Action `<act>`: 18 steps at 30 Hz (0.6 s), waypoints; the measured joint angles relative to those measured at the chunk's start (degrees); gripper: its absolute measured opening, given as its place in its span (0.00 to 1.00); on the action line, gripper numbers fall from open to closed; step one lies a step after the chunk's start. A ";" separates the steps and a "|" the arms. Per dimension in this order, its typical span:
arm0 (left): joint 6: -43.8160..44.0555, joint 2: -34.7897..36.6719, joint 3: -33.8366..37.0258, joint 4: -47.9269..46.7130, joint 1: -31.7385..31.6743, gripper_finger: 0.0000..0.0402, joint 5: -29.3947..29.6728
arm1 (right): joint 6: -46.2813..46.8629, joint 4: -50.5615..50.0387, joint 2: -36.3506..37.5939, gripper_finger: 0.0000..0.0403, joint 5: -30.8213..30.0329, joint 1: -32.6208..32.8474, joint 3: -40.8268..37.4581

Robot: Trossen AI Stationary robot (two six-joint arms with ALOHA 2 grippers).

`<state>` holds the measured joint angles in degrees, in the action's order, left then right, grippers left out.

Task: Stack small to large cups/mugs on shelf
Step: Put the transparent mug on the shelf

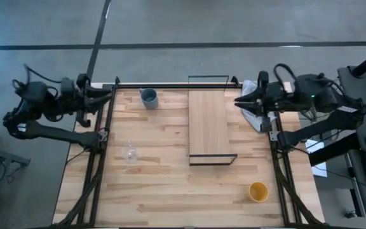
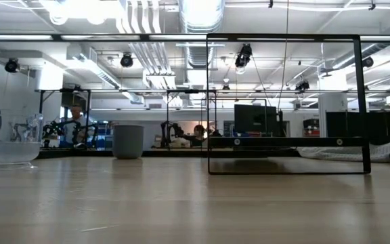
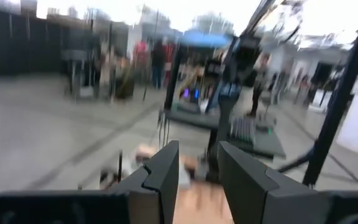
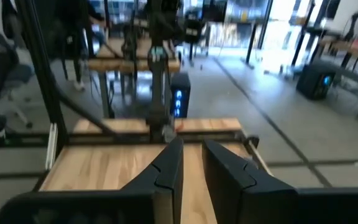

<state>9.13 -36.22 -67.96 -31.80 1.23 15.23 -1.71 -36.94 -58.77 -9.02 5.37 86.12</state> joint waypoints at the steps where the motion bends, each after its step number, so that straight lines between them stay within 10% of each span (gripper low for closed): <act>1: 1.60 -0.42 -0.37 -2.54 0.00 0.24 0.04 | 0.15 -0.81 -0.48 0.13 0.00 0.00 0.10; 18: 17.55 -8.48 -1.38 -36.38 0.00 0.24 -10.12 | 3.21 -3.59 -5.13 0.13 -0.01 0.00 -0.15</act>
<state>26.68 -44.70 -69.34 -68.18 1.23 5.11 1.50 -40.53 -63.90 -9.03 5.37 85.97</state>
